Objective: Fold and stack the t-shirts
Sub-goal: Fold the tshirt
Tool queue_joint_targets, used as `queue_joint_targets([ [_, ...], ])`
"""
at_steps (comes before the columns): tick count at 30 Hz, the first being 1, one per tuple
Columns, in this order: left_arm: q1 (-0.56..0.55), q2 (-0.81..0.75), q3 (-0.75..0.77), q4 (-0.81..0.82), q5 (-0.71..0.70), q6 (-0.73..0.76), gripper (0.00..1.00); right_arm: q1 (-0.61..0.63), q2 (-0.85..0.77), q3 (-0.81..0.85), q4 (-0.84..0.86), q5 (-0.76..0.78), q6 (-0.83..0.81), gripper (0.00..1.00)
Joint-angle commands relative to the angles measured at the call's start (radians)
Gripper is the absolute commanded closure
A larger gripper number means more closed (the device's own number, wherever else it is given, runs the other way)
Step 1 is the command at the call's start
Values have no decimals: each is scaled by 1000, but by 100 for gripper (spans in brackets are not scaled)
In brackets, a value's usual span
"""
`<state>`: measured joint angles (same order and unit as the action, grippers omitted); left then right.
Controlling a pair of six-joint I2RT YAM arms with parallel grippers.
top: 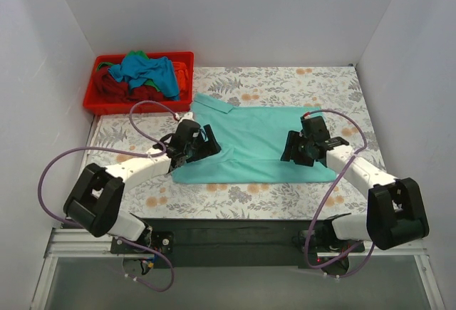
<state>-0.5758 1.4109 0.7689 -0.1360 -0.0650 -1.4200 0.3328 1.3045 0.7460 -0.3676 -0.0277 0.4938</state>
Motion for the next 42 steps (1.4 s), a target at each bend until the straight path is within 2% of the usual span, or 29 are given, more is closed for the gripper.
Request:
queue_joint_targets([
  [1, 5, 34, -55, 82, 34, 1, 22, -23, -13, -31, 7, 18, -38, 36],
  [7, 4, 66, -151, 130, 41, -14, 23, -44, 12, -118, 9, 20, -31, 36],
  [13, 5, -21, -258, 121, 37, -23, 23, -57, -46, -215, -48, 23, 38, 35],
  [19, 1, -173, -391, 90, 47, -77, 24, -57, -184, -339, -86, -69, 111, 35],
  [28, -27, -427, -491, -63, 59, -137, 26, -57, -477, -389, -246, -116, 163, 35],
  [32, -32, -539, -481, -142, 64, -149, 26, -57, -531, -366, -284, -117, 163, 34],
  [35, -32, -575, -426, -195, 59, -145, 26, -57, -516, -288, -313, -106, 141, 34],
  [39, -33, -544, -347, -206, 51, -126, 24, -57, -469, -177, -315, -81, 83, 35],
  [42, -32, -459, -286, -180, 50, -106, 24, -57, -403, -88, -312, -63, 48, 34],
])
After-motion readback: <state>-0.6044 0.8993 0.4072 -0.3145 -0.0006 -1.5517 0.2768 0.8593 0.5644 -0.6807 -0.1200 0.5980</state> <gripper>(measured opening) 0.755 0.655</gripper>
